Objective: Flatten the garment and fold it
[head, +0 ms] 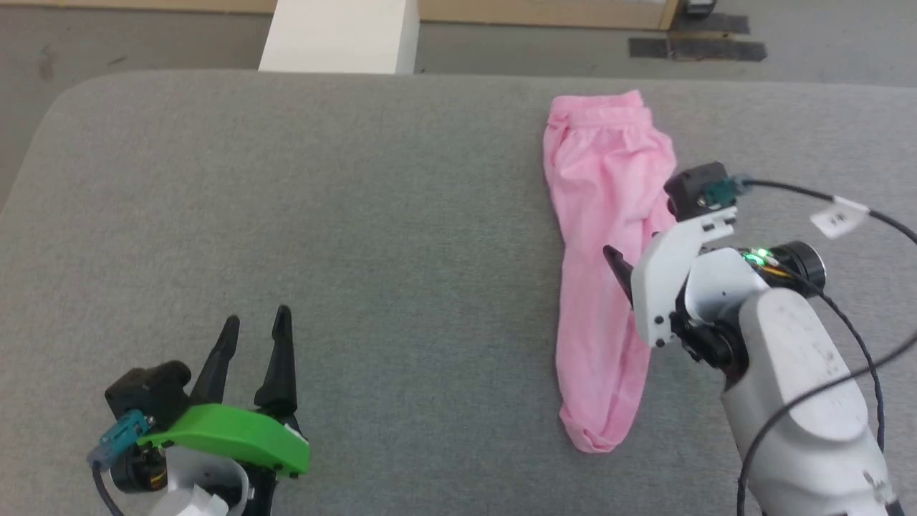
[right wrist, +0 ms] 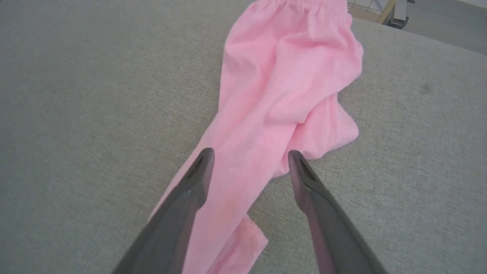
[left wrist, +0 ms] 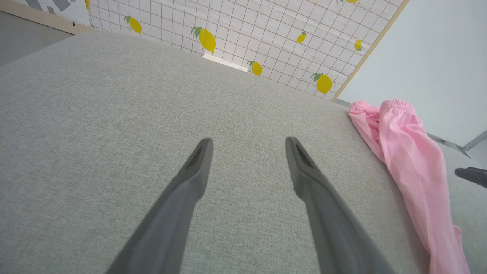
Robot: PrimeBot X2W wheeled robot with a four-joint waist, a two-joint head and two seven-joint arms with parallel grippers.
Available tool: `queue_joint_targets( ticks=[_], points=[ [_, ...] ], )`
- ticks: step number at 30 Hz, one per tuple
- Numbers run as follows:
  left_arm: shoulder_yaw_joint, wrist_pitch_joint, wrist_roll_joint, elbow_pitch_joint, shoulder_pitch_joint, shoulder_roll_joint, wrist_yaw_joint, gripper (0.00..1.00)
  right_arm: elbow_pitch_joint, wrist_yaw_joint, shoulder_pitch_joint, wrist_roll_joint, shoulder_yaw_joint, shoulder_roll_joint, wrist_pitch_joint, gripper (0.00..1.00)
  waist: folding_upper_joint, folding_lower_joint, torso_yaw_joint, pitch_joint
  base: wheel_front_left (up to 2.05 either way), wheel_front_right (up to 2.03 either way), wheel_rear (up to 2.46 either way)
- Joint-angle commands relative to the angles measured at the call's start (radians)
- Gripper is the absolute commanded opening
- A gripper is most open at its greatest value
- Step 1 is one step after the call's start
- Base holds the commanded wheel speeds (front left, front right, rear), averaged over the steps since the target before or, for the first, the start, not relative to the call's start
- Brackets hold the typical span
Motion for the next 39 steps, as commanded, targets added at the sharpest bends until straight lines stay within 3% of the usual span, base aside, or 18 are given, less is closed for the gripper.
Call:
queue_joint_targets(
  ticks=[1, 6, 8, 9, 13, 20, 23, 25, 26, 27, 33, 39],
  points=[
    [-0.001, -0.005, 0.013, 0.004, -0.027, 0.002, -0.006, 1.00, 0.045, -0.001, -0.030, -0.011, 0.010, 0.000, -0.003, 1.00, -0.0001, 0.0001, 0.034, 0.035, 0.00, 0.00, 0.00],
    [0.004, -0.017, 0.016, 0.015, -0.044, 0.012, -0.010, 1.00, 0.175, -0.001, -0.104, 0.019, 0.064, 0.000, -0.037, 1.00, -0.0001, 0.0001, 0.040, 0.058, 0.00, 0.00, 0.00],
    [0.006, -0.018, 0.016, 0.020, -0.047, 0.015, -0.011, 1.00, 0.210, -0.001, -0.126, 0.030, 0.082, 0.000, -0.056, 0.23, -0.0001, 0.0001, 0.038, 0.059, 0.00, 0.00, 0.00],
    [0.006, -0.019, 0.016, 0.022, -0.049, 0.016, -0.011, 1.00, 0.220, -0.001, -0.134, 0.035, 0.092, 0.000, -0.068, 0.00, -0.0001, 0.0001, 0.038, 0.059, 0.00, 0.00, 0.00],
    [0.009, -0.019, 0.015, 0.027, -0.057, 0.022, -0.010, 1.00, 0.229, -0.001, -0.160, 0.108, 0.179, 0.000, -0.115, 0.00, -0.0001, 0.0001, 0.033, 0.055, 0.00, 0.00, 0.00],
    [0.009, -0.021, 0.012, 0.027, -0.062, 0.025, -0.008, 1.00, 0.114, -0.001, -0.104, 0.385, 0.507, 0.000, -0.057, 0.00, -0.0001, 0.0001, 0.029, 0.046, 0.00, 0.00, 0.00],
    [0.009, -0.022, 0.010, 0.027, -0.062, 0.026, -0.008, 1.00, 0.087, -0.001, -0.090, 0.408, 0.529, 0.000, -0.063, 0.00, -0.0001, 0.0001, 0.030, 0.046, 0.00, 0.00, 0.00],
    [0.009, -0.024, 0.009, 0.027, -0.061, 0.026, -0.006, 1.00, 0.084, -0.001, -0.082, 0.390, 0.485, 0.000, -0.099, 0.00, -0.0001, 0.0001, 0.030, 0.043, 0.00, 0.00, 0.00],
    [0.010, -0.025, 0.008, 0.027, -0.058, 0.026, -0.005, 1.00, 0.086, -0.001, -0.079, 0.365, 0.449, 0.000, -0.124, 0.65, -0.0001, 0.0001, 0.031, 0.041, 0.00, 0.00, 0.00],
    [0.012, -0.026, 0.008, 0.027, -0.056, 0.027, -0.004, 1.00, 0.089, -0.001, -0.078, 0.340, 0.412, 0.000, -0.146, 1.00, -0.0001, 0.0001, 0.031, 0.039, 0.00, 0.00, 0.00],
    [0.016, -0.027, 0.007, 0.021, -0.042, 0.035, 0.003, 1.00, 0.123, -0.001, -0.094, 0.073, 0.134, 0.000, -0.170, 1.00, -0.0001, 0.0001, 0.030, 0.032, 0.00, 0.00, 0.00],
    [0.004, -0.024, 0.004, 0.018, -0.064, 0.034, -0.006, 1.00, 0.169, -0.001, -0.149, -0.062, 0.045, 0.000, -0.065, 1.00, -0.0001, 0.0001, 0.048, 0.066, 0.00, 0.00, 0.00]
  ],
)
